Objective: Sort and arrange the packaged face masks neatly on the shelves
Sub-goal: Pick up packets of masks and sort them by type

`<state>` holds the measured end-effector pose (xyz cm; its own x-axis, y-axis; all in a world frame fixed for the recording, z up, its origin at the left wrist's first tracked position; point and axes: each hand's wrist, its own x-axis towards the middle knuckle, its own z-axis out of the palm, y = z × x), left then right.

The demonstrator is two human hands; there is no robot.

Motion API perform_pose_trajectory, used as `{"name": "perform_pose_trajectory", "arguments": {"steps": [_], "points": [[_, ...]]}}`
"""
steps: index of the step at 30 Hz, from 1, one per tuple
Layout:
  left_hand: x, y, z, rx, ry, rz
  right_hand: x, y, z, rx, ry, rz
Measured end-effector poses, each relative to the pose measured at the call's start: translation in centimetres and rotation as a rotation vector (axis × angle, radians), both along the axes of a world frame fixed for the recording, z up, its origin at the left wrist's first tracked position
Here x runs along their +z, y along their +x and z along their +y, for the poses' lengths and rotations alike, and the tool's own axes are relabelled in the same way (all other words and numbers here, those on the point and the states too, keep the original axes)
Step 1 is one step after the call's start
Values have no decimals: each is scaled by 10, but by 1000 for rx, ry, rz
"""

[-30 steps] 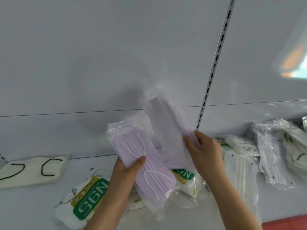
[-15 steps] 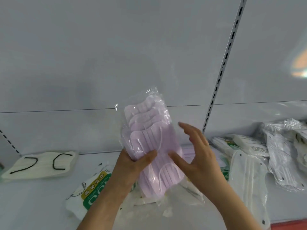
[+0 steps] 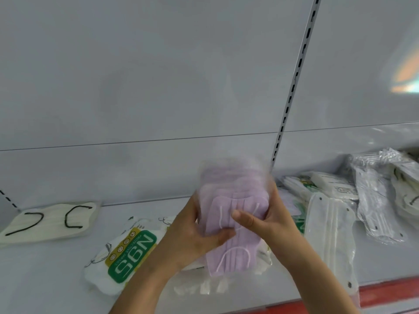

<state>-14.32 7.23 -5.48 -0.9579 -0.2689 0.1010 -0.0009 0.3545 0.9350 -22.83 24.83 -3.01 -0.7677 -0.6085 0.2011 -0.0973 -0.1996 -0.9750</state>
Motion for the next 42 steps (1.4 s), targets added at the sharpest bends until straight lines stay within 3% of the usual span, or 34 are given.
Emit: {"name": "perform_pose_trajectory", "arguments": {"steps": [3,6,10,14,16,19,21,23,26,30,33,38,42], "points": [[-7,0,1,-74,-141,-74,5,-6,6,27,124,71],[-3,0,3,7,-94,-55,16,-7,1,-103,125,151],[12,-4,-3,1,80,-3,21,-10,-19,-154,-204,-108],[10,-6,-11,51,204,-67,21,-35,-28,-85,-85,-149],[6,-4,-21,128,327,-92,18,-66,-12,-148,76,78],[-1,2,-40,249,436,-97,2,-109,22,-254,720,648],[-2,5,-47,289,466,-98,-15,-122,31,-95,1083,756],[0,7,-48,296,477,-104,-32,-124,32,49,1251,728],[2,8,-45,276,494,-109,-39,-122,32,3,1144,618],[-1,9,-39,297,512,-115,-32,-115,29,-218,1136,768],[-4,9,-35,333,553,-142,-25,-108,27,-427,1048,776],[-11,5,-23,379,651,-132,-10,-75,18,-647,682,529],[-6,0,-2,386,668,-57,1,-40,5,-656,476,425]]}}
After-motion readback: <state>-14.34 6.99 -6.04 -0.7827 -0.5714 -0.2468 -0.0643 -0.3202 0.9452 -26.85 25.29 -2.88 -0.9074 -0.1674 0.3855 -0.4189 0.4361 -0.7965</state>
